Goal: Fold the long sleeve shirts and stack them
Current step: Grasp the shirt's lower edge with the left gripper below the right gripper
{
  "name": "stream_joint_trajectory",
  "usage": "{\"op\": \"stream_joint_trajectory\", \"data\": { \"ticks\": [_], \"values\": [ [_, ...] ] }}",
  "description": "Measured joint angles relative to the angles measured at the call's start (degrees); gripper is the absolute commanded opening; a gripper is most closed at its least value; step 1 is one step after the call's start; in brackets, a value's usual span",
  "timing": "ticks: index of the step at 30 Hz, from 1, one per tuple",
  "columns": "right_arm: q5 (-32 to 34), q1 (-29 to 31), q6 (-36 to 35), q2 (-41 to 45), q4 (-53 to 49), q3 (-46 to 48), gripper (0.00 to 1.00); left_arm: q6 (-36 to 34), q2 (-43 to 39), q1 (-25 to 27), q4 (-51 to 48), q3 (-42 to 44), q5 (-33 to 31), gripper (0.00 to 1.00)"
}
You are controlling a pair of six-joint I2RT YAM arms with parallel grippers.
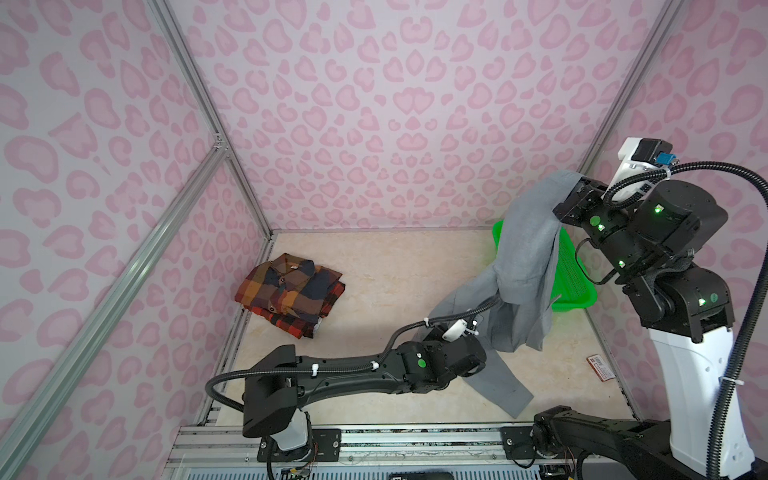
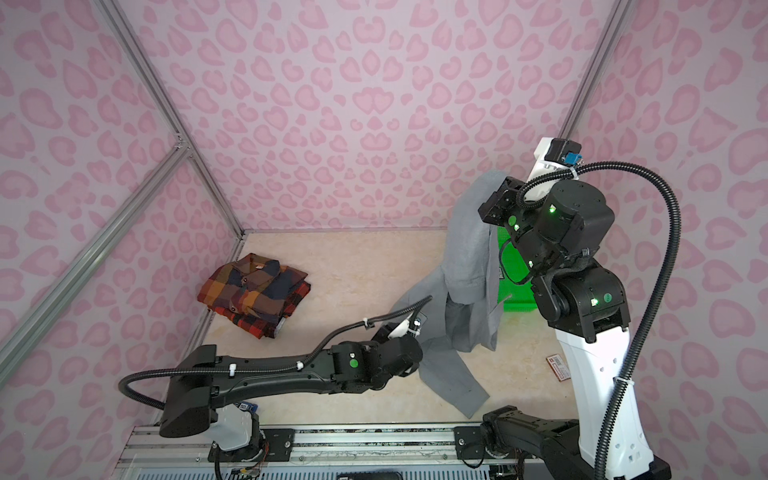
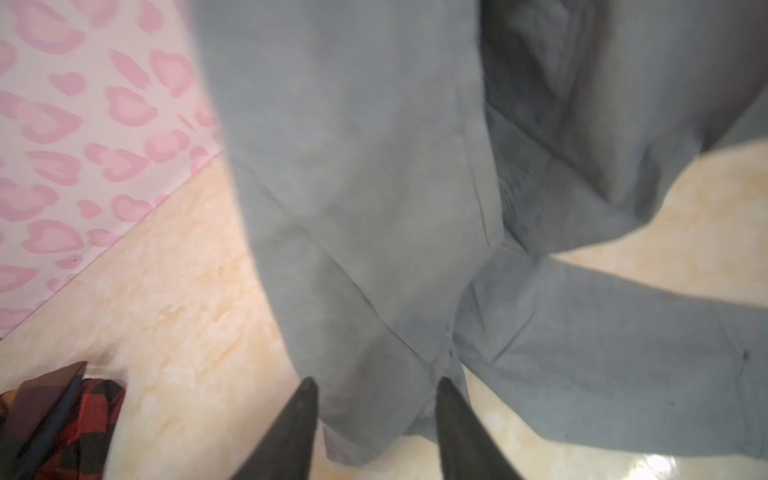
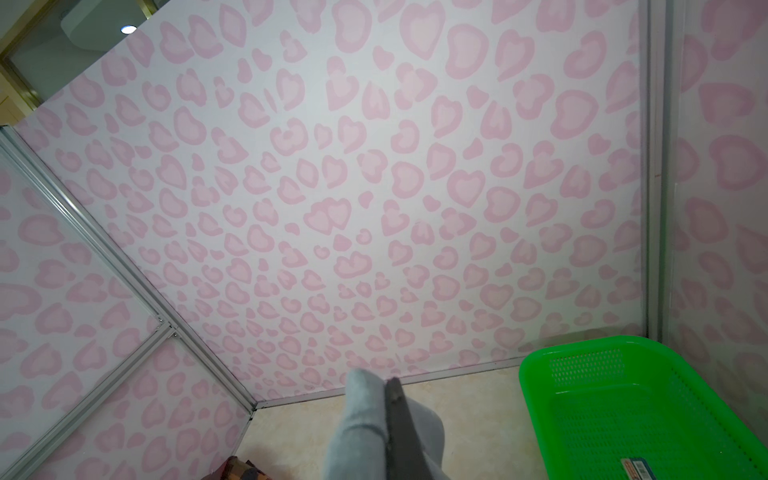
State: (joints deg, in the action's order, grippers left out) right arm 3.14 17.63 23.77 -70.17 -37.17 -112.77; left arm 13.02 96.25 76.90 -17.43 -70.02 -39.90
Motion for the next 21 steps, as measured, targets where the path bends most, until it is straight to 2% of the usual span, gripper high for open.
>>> {"op": "stream_joint_trajectory", "data": {
  "ticks": [2,3,8,13,18,21],
  "values": [
    [-0.55,0.0,0.57,0.17,0.02,0.0,0.0,-1.05,2.73,0.35,-0.07,0.22,0.66,0.7],
    [-0.81,0.0,0.96,0.2,0.0,-0.07,0.0,-1.22,4.0,0.35,0.13,0.2,0.76,0.97],
    [-2.56,0.0,1.53,0.31,0.0,-0.59,0.0,-3.98,13.4,0.92,0.28,-3.54,1.84,0.97],
    [-3.82,0.0,2.47,0.7,-0.04,-0.26,0.0,-5.73,23.15,0.72,0.09,-10.01,0.17,0.97],
    [-4.59,0.0,2.8,1.9,-0.17,0.22,0.0,-6.78,26.51,-1.92,-0.79,-12.92,-3.06,1.0],
    [-4.68,0.0,2.75,2.84,-0.2,0.66,0.0,-7.04,27.12,-3.67,-0.66,-13.07,-5.2,0.89]
  ]
}}
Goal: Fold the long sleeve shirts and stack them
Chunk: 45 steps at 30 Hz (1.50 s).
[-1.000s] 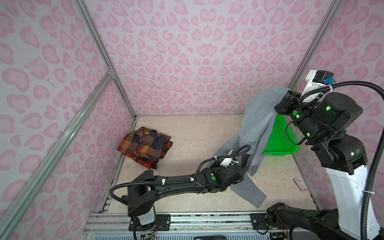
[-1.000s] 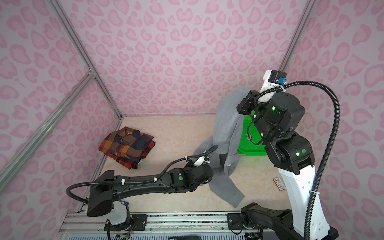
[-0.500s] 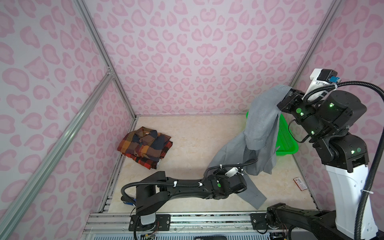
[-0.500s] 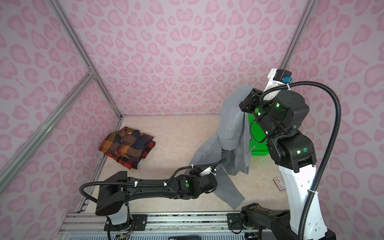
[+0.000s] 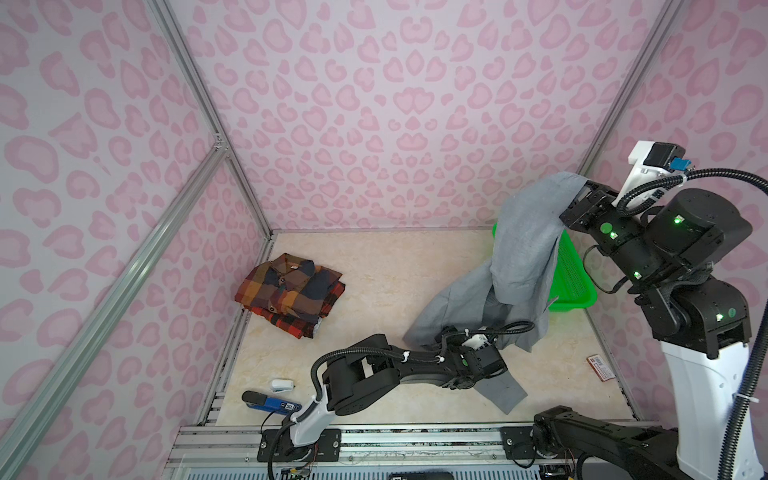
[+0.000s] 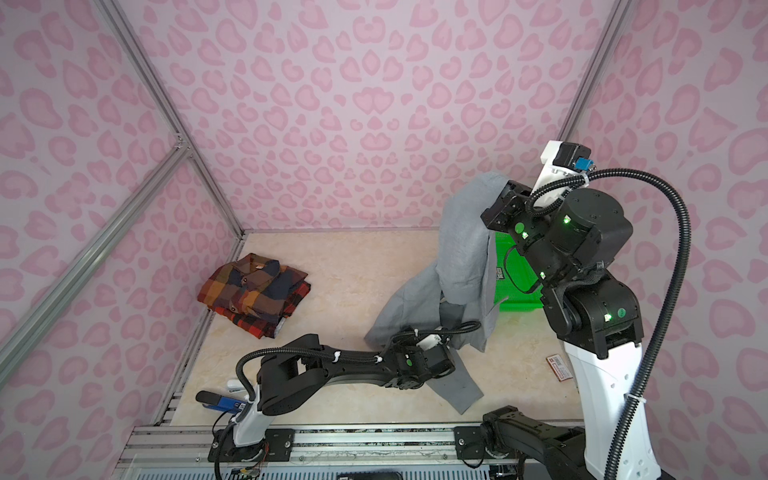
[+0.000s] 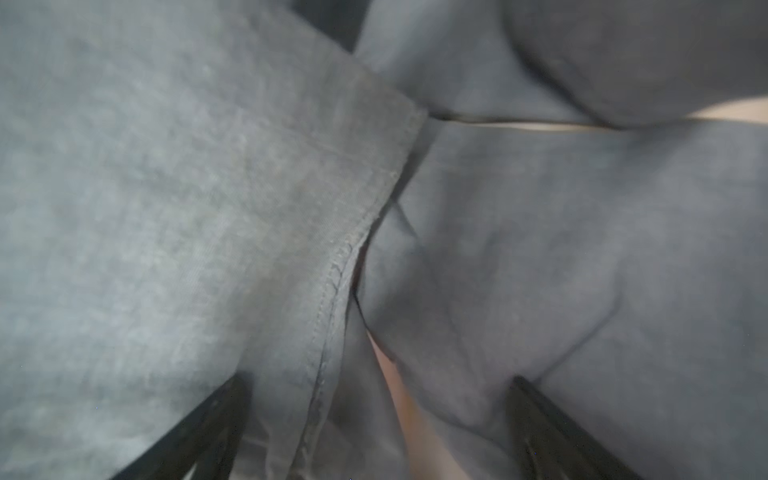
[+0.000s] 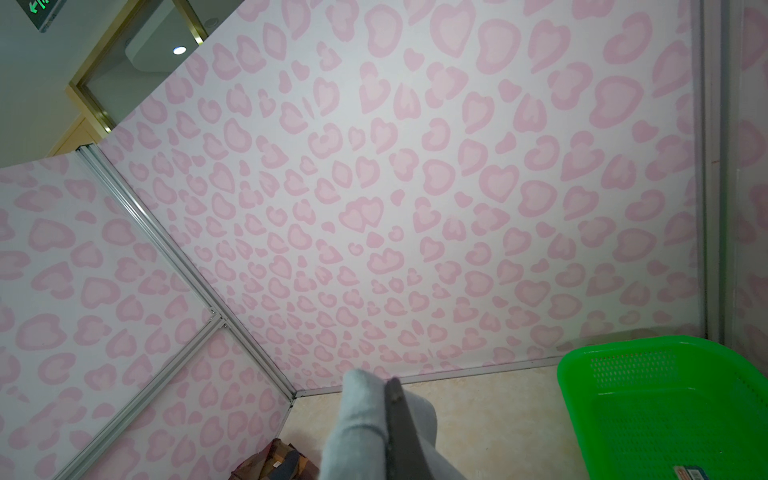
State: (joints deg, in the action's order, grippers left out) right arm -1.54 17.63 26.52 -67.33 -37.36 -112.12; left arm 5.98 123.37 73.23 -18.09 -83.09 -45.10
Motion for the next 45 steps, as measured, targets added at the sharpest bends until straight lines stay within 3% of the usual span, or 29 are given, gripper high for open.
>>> {"op": "stream_joint_trajectory", "data": {
  "ticks": [4,7,9,10,15,26,27,29,31,33,34,39,45],
  "values": [
    [-0.31,0.0,0.07,0.72,-0.02,0.52,0.0,-0.66,0.94,-2.16,0.28,0.0,-1.42,0.65],
    [-0.96,0.0,0.28,1.36,-0.09,1.01,0.0,-1.18,0.94,-3.41,1.05,0.13,-2.54,0.38],
    [-1.33,0.0,0.28,1.64,-0.15,1.07,0.0,-1.97,0.85,-4.24,2.1,0.59,-3.17,0.12],
    [-1.75,0.0,0.26,1.84,-0.15,1.18,0.0,-2.14,0.66,-4.87,2.73,1.03,-3.06,0.05],
    [-3.17,0.0,0.7,3.13,0.07,3.02,0.0,-2.93,-3.02,-8.7,3.63,2.51,-3.06,0.04],
    [-2.86,-0.15,-0.17,4.76,0.2,6.38,0.0,-1.75,-23.39,-9.09,8.74,9.81,-2.08,0.04],
    [-2.6,-0.17,-0.11,4.76,0.22,6.49,0.0,-1.29,-24.35,-9.07,8.85,10.43,-1.03,0.12],
    [-2.95,-0.28,0.24,4.57,0.31,6.51,0.0,-0.92,-25.62,-8.59,9.68,12.17,2.03,0.47],
    [-3.52,-0.39,0.9,4.09,0.63,6.45,0.0,-1.2,-25.64,-7.54,10.51,13.64,4.76,0.58],
    [-4.15,-0.39,1.14,3.61,0.68,6.27,0.0,-2.62,-24.61,-5.77,11.28,13.84,5.73,0.77],
    [-4.33,-0.37,1.14,3.34,0.66,6.12,0.0,-3.34,-23.82,-4.74,12.5,13.79,5.95,0.99],
    [-4.79,-0.37,1.49,3.13,0.68,4.79,0.0,-3.96,-16.68,-1.03,14.36,8.74,3.96,0.97],
    [-4.94,-0.33,1.79,3.04,0.63,4.33,0.0,1.03,-7.96,-0.68,14.97,-2.82,-4.83,0.97]
  ]
}}
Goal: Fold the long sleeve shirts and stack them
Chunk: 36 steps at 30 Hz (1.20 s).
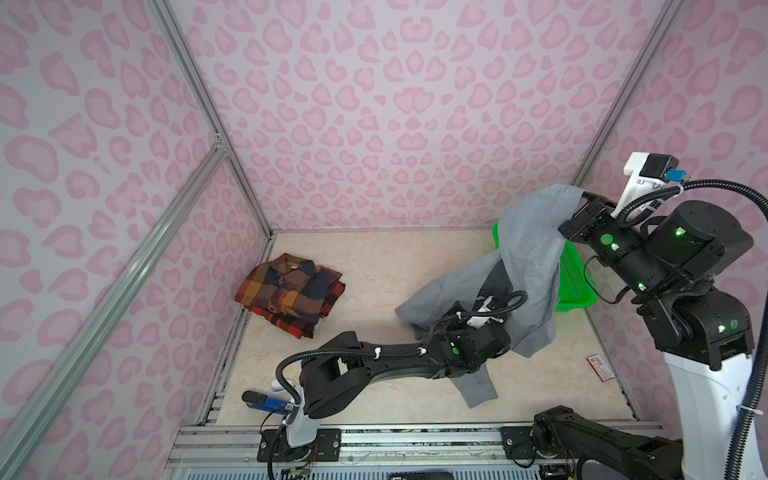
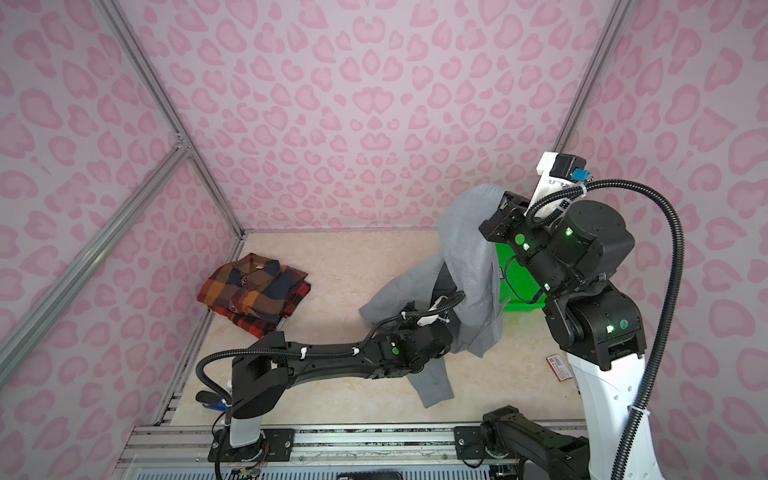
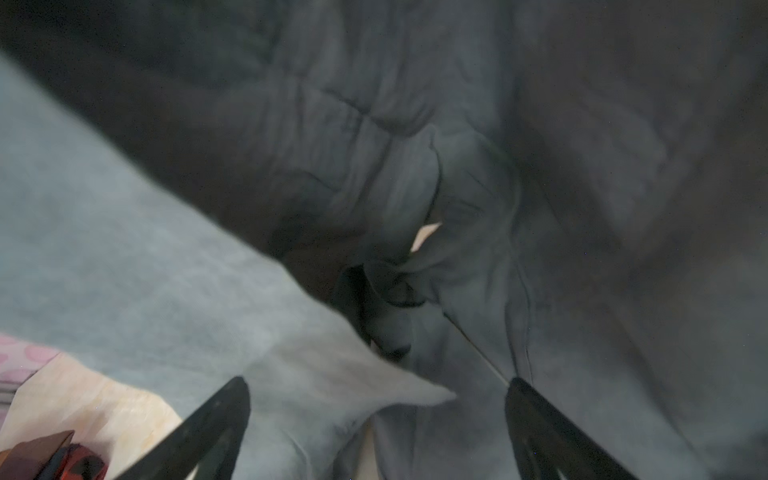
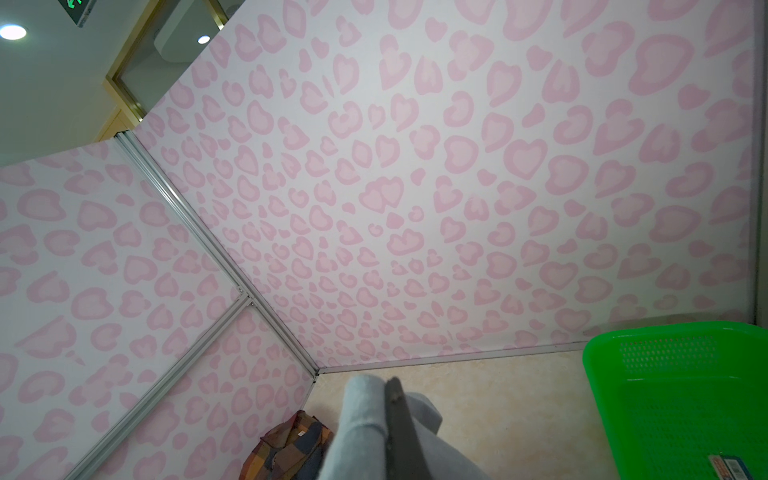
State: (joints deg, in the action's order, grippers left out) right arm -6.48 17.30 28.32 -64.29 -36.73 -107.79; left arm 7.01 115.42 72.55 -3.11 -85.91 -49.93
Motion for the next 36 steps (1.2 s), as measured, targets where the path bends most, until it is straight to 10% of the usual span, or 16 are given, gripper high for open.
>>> {"op": "stream_joint_trajectory", "data": {
  "ticks": [7,13,18,24,36],
  "values": [
    [-0.61,0.33,0.57,0.68,-0.02,0.0,0.0,4.31,6.8,-2.21,-1.6,-10.91,-8.26,1.0],
    [-0.61,0.37,0.35,1.31,-0.48,-0.13,0.0,7.26,6.54,-5.16,-2.97,-8.79,-9.07,0.7],
    [-1.22,0.39,0.48,1.46,-0.46,-0.07,0.0,9.9,6.49,-8.9,-4.59,-6.8,-6.73,0.67],
    [-2.34,0.48,0.74,1.95,-0.39,0.39,0.0,10.25,5.05,-10.73,-4.66,-6.82,-4.15,0.99],
    [-2.78,0.81,1.05,1.57,-0.2,0.66,0.0,-0.76,6.21,-5.49,4.04,-5.7,-2.78,0.98]
  ]
}}
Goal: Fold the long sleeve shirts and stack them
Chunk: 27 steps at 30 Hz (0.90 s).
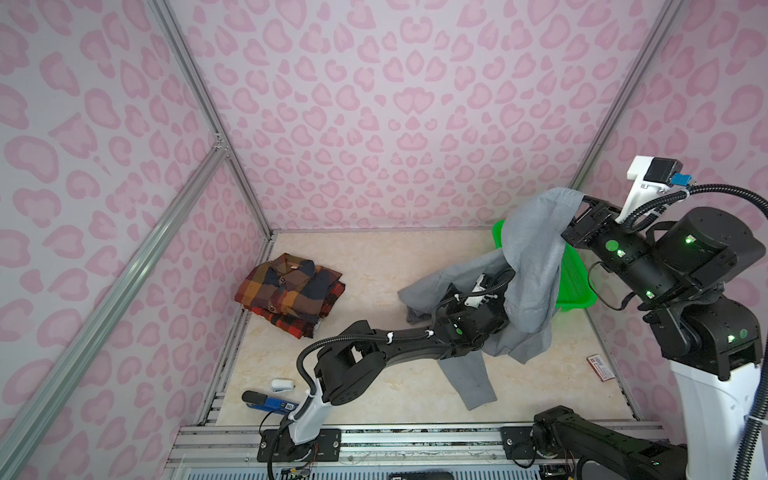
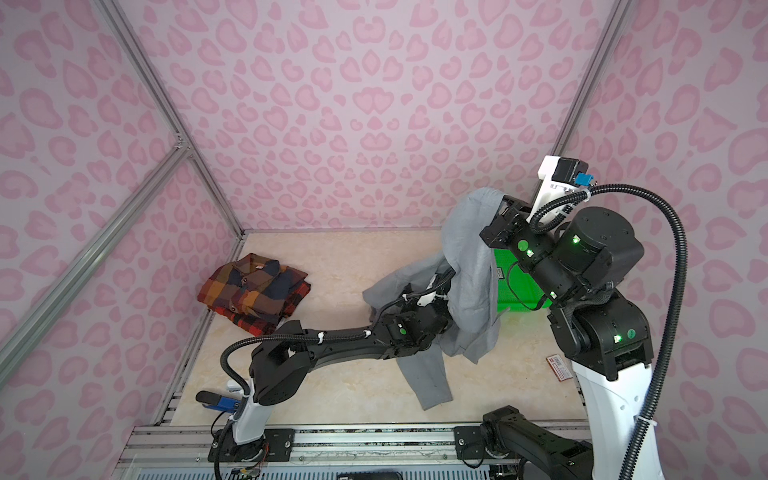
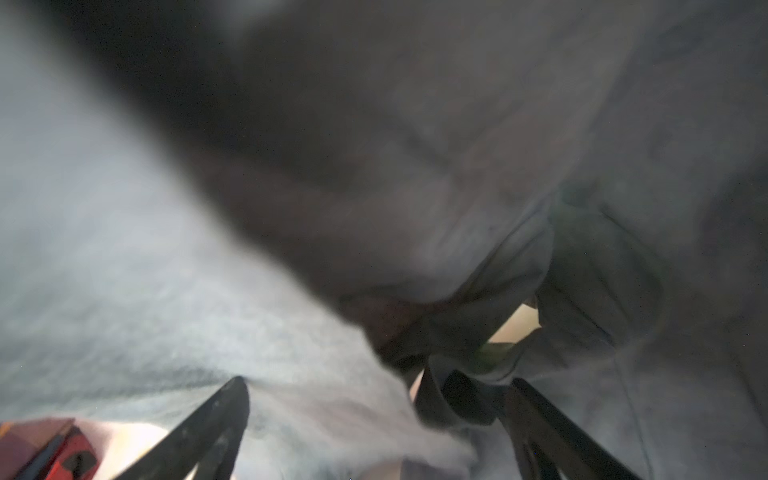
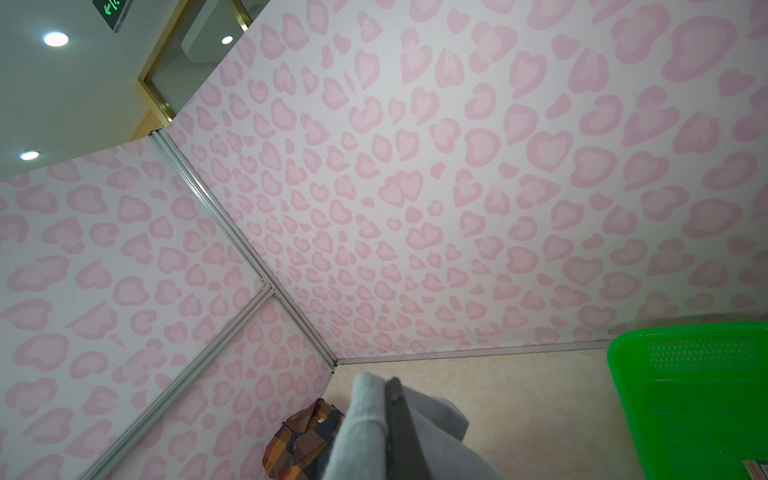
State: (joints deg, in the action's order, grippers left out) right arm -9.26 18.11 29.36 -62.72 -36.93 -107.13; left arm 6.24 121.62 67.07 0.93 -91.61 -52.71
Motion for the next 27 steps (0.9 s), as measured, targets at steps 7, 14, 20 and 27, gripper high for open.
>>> {"op": "stream_joint_trajectory", "data": {
  "ticks": [7,14,20,27],
  "values": [
    [0.02,0.39,-0.07,-0.28,0.26,-0.02,0.0,0.2,0.39,2.73,3.78,-0.39,-4.04,0.98],
    [0.24,2.25,-0.24,-0.66,0.26,-0.26,0.0,1.7,3.93,1.88,7.89,-4.61,-7.34,0.98],
    [0.37,3.98,-0.48,-0.39,0.26,-0.46,0.0,0.42,6.54,-1.86,9.07,-7.02,-8.28,0.81],
    [0.42,5.55,-0.68,0.22,0.35,-0.44,0.0,-1.66,7.37,-4.39,9.86,-8.83,-8.39,0.46]
  ]
}}
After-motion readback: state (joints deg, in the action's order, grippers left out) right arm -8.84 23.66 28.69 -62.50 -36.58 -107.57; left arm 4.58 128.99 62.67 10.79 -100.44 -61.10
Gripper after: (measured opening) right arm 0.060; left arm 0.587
